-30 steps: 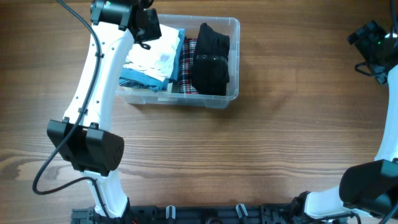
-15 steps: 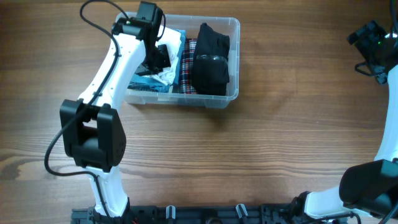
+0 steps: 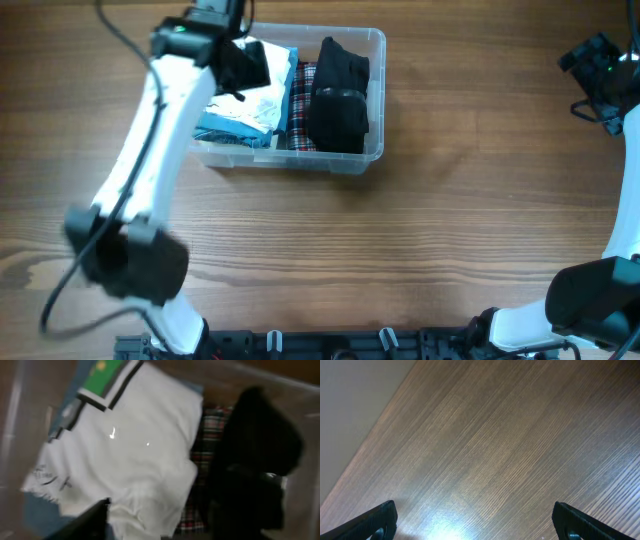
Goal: Pack container
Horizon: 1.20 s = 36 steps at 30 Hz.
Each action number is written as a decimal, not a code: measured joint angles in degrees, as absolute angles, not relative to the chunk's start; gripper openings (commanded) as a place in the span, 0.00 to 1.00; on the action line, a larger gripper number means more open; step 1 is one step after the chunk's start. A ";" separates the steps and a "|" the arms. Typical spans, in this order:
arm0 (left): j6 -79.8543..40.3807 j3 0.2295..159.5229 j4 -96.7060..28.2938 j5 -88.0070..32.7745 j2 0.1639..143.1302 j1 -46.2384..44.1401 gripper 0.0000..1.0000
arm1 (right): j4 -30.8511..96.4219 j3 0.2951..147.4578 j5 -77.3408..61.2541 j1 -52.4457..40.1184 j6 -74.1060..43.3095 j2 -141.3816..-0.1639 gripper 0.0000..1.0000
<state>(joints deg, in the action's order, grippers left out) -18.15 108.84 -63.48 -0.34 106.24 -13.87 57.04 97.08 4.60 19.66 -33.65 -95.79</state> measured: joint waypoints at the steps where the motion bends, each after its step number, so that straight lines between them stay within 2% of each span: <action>1: -17.02 109.16 -64.36 -0.34 101.73 -13.87 0.99 | 57.04 97.08 4.60 19.66 -33.65 -95.79 1.00; 11: -16.14 110.24 -75.68 -0.34 68.10 -13.87 1.00 | 57.04 97.08 4.60 19.66 -33.67 -95.79 1.00; 16: -16.16 110.28 -84.23 0.08 55.33 -13.87 1.00 | 57.04 97.08 4.60 19.66 -33.85 -95.79 1.00; 21: -16.14 109.10 -84.66 3.40 46.19 -13.02 1.00 | 57.04 97.08 4.60 19.66 -33.85 -95.79 1.00; 25: -16.12 94.94 -70.43 5.93 39.00 -6.28 1.00 | 57.04 97.08 4.60 19.66 -33.85 -95.79 1.00; 26: -16.10 87.55 -58.74 6.07 35.77 -4.80 1.00 | 56.97 97.08 4.60 19.66 -33.85 -95.79 1.00; 30: -15.92 62.96 -36.82 4.71 25.34 -0.36 1.00 | 57.01 97.08 4.60 19.66 -33.85 -95.79 1.00; 31: -15.84 54.96 -27.05 3.70 22.55 0.45 1.00 | 57.04 97.08 4.60 19.66 -33.85 -95.79 1.00; 34: -15.75 39.13 -12.62 0.97 17.54 1.19 1.00 | 57.06 97.08 4.60 19.66 -33.87 -95.79 1.00; 36: -15.77 32.71 -8.12 -0.56 15.49 1.26 1.00 | 57.01 97.08 4.60 19.66 -33.85 -95.79 1.00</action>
<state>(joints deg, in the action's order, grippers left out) -15.77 32.71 -8.12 -0.56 15.49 1.26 57.01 97.08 4.60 19.66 -33.85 -95.79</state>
